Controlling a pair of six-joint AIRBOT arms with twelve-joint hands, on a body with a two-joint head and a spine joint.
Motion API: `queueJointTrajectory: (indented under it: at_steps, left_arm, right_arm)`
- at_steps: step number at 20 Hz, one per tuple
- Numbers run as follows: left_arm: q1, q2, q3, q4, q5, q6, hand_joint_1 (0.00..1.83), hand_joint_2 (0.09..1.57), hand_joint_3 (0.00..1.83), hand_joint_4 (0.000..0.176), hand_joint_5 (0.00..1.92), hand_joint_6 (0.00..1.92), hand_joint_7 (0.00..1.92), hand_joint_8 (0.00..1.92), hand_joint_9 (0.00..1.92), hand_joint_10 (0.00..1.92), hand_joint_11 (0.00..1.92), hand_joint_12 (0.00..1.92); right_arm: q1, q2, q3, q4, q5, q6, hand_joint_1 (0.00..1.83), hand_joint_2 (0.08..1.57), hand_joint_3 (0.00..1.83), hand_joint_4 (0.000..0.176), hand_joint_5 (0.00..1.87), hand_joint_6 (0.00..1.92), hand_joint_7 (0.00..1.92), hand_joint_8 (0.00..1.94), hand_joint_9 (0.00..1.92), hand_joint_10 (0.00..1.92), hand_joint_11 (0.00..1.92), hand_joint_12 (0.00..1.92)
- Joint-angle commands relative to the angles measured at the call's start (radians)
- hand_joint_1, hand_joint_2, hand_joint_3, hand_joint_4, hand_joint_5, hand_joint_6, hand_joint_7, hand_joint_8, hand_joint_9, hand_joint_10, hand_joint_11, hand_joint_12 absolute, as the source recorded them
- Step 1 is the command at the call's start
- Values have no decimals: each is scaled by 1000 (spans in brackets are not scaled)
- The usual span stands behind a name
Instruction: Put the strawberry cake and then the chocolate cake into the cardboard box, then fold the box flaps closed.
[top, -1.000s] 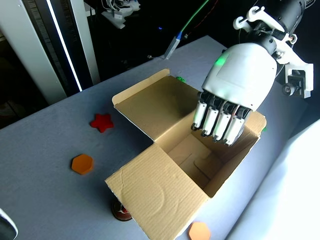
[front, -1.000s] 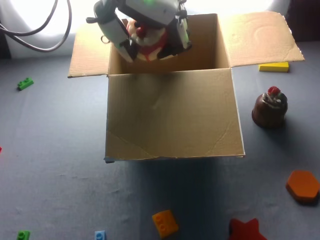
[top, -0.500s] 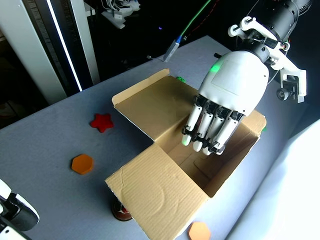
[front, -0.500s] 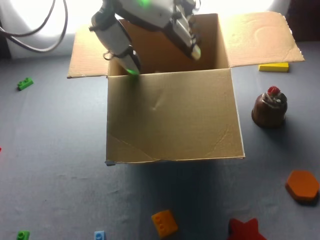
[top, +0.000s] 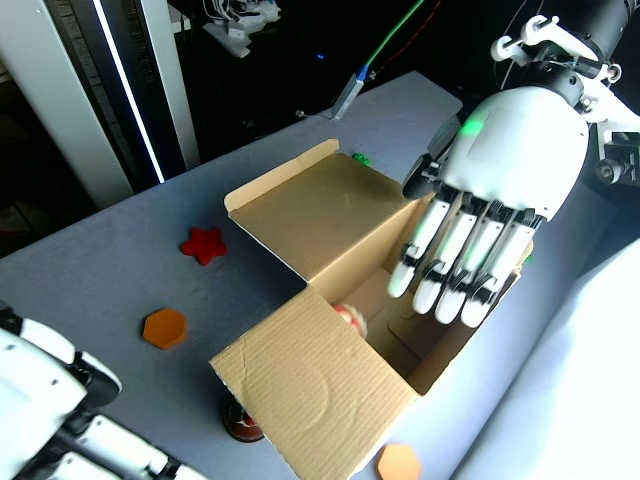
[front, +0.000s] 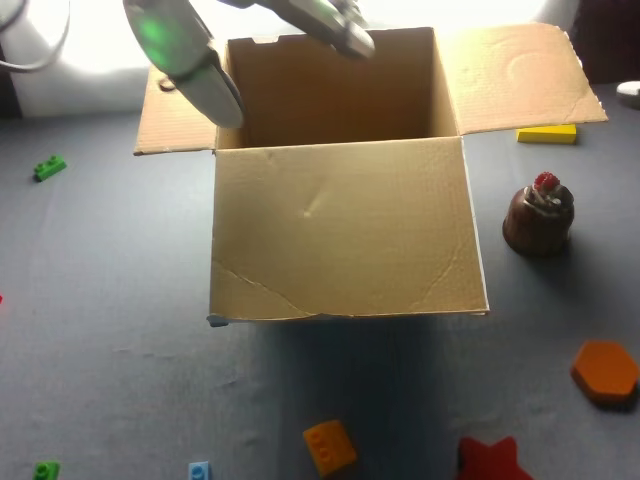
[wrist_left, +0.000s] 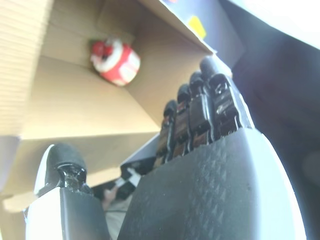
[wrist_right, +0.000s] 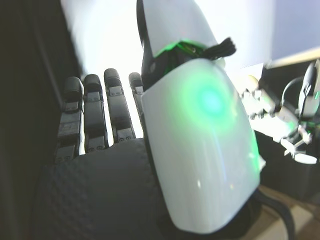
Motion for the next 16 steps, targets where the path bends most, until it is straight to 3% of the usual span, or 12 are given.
queueJointTrajectory:
  at_steps: [1,4,6,8,12,14,16]
  left_arm:
    - [-16,25,-1,-42,24,-6,28,1160,21,21,57,2,83,0,75,0,0,493]
    - [-35,116,-48,-8,3,-26,0,1203,12,9,48,0,73,2,77,1,0,401]
    - [-43,175,-71,12,-10,-42,0,1196,3,6,41,1,75,2,82,2,0,445]
    - [-44,225,-80,27,-20,-51,0,1200,4,7,34,0,81,3,95,7,0,448]
    - [-4,298,-86,33,-21,-56,0,1200,1,11,25,2,74,0,66,0,0,385]
    - [19,333,-93,33,-12,-56,0,1194,0,4,31,5,66,2,50,1,0,365]
    - [46,363,-96,29,-8,-55,0,1193,0,5,67,13,76,3,59,3,0,389]
  right_arm:
    - [9,11,10,-8,61,18,1089,1021,3,35,31,1,111,0,105,2,0,368]
    - [22,-9,17,-8,53,44,1085,1002,0,28,1,0,105,0,125,5,0,365]
    - [20,-55,50,-8,44,83,1109,998,0,25,33,9,120,5,130,4,0,407]
    - [13,-105,89,16,49,95,1106,1001,0,30,24,7,117,3,95,3,0,281]
    - [-8,-199,149,27,77,93,1121,989,0,23,29,2,102,1,79,1,0,179]
    - [-22,-244,178,27,98,90,1112,1008,5,18,9,0,97,0,68,0,0,106]
    - [-39,-282,208,27,107,88,1123,999,0,23,21,3,100,2,71,4,0,176]
